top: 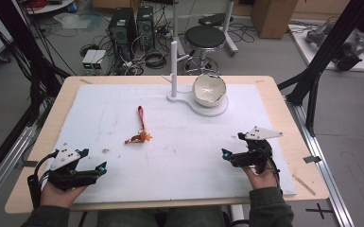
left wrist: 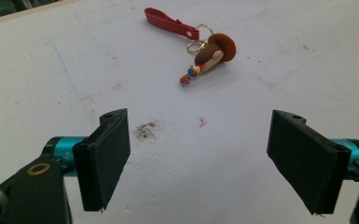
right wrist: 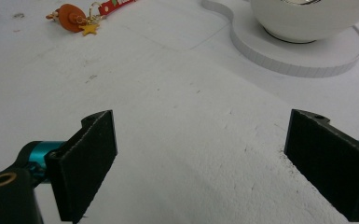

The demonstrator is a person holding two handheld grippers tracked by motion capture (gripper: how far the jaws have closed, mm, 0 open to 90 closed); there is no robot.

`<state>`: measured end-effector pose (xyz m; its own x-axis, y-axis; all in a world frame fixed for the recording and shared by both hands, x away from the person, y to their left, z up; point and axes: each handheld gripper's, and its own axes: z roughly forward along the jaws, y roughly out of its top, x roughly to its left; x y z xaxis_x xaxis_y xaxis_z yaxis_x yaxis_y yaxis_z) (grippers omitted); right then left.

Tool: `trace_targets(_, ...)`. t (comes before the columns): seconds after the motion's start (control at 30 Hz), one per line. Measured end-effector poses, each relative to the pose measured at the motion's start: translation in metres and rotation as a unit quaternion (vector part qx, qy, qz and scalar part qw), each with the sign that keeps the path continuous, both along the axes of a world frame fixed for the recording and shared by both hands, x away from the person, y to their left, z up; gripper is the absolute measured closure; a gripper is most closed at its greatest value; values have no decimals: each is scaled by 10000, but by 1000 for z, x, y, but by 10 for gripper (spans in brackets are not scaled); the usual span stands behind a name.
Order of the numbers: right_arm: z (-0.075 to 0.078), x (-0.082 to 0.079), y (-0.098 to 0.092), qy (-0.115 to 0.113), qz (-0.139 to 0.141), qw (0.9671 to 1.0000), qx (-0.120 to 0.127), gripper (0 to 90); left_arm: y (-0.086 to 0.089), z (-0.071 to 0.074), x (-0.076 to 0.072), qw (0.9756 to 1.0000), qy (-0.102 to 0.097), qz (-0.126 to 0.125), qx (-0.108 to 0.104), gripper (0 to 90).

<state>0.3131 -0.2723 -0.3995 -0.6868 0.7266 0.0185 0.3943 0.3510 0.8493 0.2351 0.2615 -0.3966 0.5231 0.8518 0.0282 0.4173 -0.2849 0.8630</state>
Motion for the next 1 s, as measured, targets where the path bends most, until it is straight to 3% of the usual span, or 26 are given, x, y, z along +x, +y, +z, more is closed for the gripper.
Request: trace_targets(1.0, 2, -5, -1, -20, -43, 10000, 58, 84, -1, -1, 2, 10000, 13, -31, -25, 217)
